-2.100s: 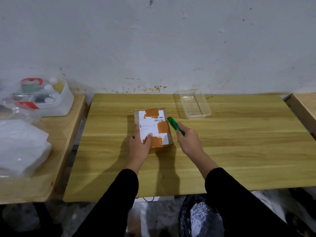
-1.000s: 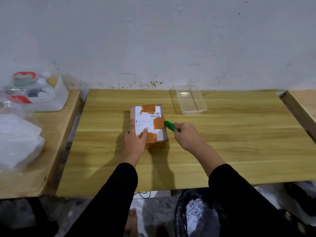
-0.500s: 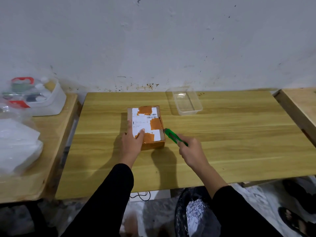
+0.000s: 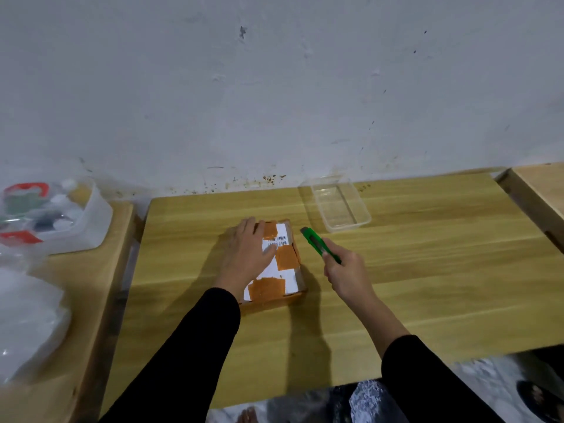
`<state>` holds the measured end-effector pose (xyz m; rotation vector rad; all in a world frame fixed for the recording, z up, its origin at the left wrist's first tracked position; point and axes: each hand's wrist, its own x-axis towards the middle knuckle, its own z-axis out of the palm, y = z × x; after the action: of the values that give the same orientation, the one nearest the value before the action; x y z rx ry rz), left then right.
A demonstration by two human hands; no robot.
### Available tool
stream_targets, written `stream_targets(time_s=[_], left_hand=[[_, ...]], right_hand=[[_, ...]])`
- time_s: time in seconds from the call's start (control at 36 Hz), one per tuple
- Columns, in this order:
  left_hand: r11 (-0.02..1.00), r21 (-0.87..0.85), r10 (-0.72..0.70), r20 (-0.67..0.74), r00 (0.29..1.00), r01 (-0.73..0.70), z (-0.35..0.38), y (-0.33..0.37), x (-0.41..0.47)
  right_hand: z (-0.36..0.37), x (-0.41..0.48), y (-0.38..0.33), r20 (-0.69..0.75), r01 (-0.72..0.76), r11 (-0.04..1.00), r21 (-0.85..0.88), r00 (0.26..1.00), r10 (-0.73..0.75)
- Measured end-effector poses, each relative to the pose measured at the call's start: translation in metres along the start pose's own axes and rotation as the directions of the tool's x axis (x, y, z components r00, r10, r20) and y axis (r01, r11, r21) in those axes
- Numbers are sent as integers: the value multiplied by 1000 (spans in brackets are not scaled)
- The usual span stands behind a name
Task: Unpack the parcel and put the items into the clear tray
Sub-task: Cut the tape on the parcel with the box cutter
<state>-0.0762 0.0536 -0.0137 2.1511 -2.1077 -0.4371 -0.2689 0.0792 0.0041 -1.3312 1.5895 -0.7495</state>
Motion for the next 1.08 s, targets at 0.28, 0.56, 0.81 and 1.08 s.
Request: stream_targets(time_s=[0.28,0.56,0.81,1.08], left_hand=[[984,172,33,40,999,-39,9,-21,22],[875,-54,-479,43,877,480,4,-35,-23],[796,-263,-565,5,825,546,23,-7,-82],[800,-372,-512,-13,859,471,22,8,-105]], right_hand=[[3,24,2,-52,-37,999,7,998,37],[0,5,-1,-21,6,998,-65,1000,-7],[-2,-17,-6,48,71,986,-148,997,-65],[3,-26,-14,112,142,927,-348,988,-110]])
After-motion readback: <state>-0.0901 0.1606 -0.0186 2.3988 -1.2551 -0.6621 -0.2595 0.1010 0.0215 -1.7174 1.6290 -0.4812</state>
